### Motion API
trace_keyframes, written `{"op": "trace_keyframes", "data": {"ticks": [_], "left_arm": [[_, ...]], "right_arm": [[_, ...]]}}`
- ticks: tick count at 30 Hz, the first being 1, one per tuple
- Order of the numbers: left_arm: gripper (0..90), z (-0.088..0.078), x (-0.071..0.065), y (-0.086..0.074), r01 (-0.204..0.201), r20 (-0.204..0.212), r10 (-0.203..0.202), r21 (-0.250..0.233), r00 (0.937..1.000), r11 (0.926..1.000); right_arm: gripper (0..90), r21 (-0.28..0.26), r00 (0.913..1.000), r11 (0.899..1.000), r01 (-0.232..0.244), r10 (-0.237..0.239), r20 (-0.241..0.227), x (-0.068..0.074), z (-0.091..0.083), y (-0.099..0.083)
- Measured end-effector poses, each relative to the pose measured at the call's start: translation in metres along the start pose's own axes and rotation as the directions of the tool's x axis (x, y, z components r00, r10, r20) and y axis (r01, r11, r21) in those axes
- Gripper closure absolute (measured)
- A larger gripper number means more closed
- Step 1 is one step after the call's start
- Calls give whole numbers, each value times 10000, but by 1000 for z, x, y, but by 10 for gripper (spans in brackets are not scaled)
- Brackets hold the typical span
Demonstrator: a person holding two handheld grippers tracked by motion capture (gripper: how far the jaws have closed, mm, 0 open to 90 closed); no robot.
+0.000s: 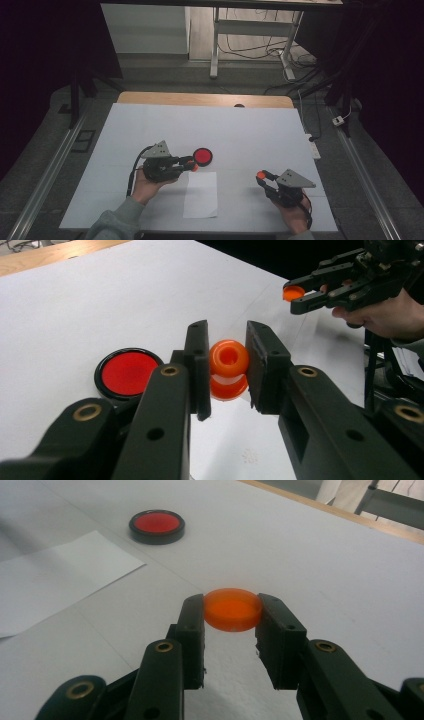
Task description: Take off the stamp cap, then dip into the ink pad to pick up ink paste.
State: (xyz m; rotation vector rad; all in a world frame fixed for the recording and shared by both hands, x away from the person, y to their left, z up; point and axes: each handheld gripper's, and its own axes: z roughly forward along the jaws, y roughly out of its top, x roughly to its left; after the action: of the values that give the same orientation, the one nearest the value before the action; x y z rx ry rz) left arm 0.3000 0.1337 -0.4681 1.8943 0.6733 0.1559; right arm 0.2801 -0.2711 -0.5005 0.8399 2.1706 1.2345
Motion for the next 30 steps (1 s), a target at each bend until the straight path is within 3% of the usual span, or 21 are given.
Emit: {"op": "trace_keyframes", "data": {"ticks": [30], "left_arm": [[727, 0, 5, 2, -2, -647, 16, 217, 9979, 9998]], "right_arm": [[644, -253, 9999, 9996, -141, 141, 34, -7, -2, 2]]}}
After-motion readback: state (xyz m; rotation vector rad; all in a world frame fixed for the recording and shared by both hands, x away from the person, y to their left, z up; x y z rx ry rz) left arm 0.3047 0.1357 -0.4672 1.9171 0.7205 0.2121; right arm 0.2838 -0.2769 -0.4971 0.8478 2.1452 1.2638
